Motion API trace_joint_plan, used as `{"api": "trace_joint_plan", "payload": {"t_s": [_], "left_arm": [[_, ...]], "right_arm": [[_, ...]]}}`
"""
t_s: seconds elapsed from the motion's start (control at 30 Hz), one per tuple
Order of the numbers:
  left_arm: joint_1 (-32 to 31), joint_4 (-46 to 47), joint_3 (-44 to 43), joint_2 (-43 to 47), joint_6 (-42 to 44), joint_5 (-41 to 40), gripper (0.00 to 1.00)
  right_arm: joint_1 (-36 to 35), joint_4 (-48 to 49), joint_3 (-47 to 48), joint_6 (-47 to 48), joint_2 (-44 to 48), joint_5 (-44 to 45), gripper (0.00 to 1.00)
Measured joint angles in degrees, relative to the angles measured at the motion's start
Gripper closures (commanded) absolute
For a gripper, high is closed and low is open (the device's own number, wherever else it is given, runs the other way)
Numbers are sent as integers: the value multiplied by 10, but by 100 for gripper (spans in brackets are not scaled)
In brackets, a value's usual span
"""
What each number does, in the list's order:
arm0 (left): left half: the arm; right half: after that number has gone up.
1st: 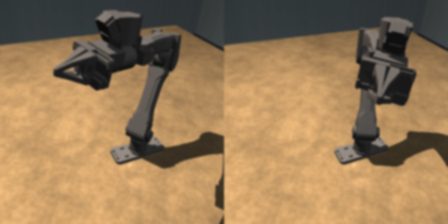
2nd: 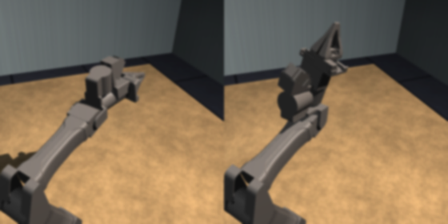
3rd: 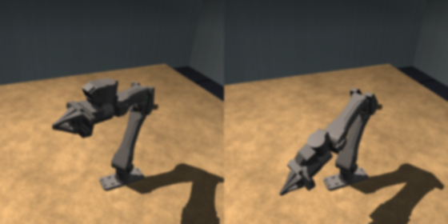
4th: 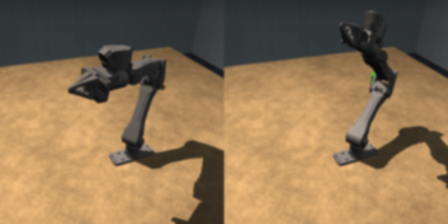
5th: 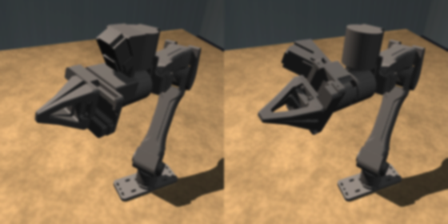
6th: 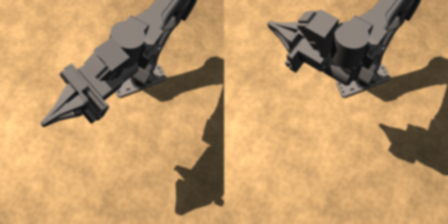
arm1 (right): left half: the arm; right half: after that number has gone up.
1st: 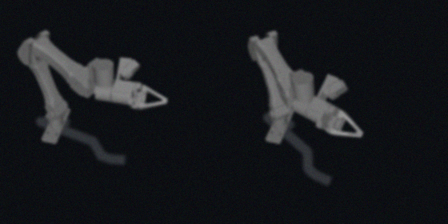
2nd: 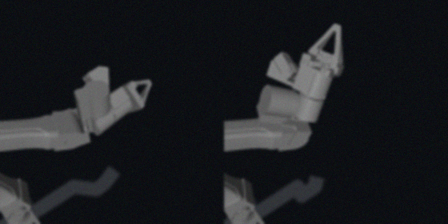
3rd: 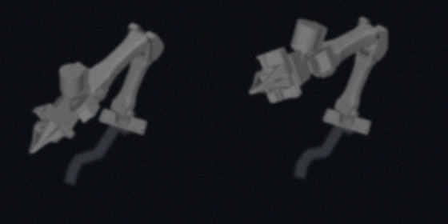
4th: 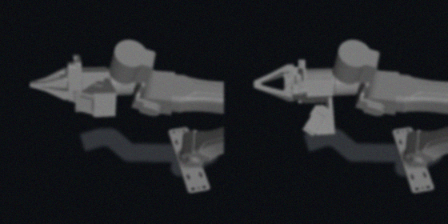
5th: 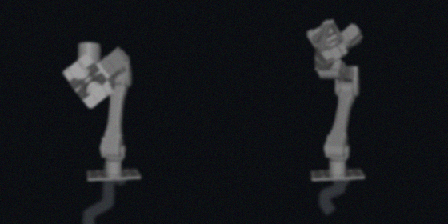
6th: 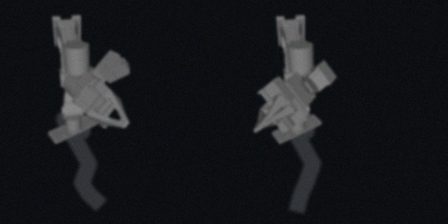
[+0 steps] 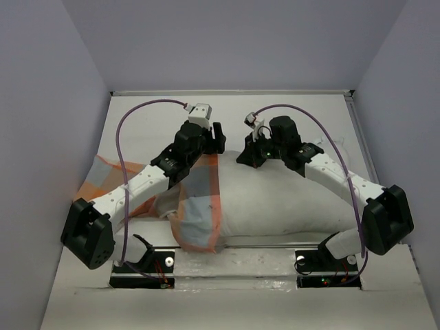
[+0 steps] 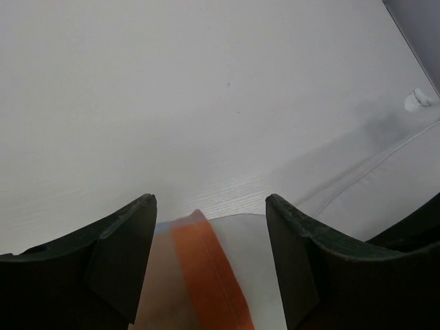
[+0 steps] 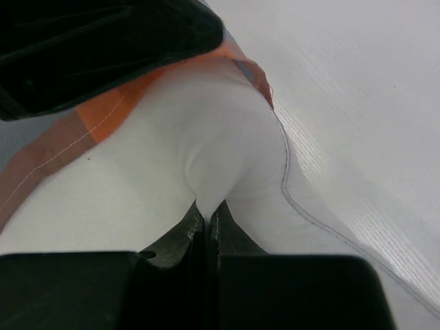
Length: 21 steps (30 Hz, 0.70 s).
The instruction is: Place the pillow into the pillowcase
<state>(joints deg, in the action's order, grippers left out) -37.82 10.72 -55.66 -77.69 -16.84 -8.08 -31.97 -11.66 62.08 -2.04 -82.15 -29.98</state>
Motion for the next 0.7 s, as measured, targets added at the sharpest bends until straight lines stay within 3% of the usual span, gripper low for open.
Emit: {"api": "trace_joint_plan", "payload": {"t_s": [0.23,0.47,0.7], "left_arm": [[-10,-36,4,59,9,-21,36],[-30,-75,4,19,23,-10,38],[-35,-80,3,-12,31,-36,66]], "right_arm": [[0,12,-10,-31,0,56,100],[-1,16,-11,-45,4,90,100],[-3,19,-21,-50,15,102,100]]}}
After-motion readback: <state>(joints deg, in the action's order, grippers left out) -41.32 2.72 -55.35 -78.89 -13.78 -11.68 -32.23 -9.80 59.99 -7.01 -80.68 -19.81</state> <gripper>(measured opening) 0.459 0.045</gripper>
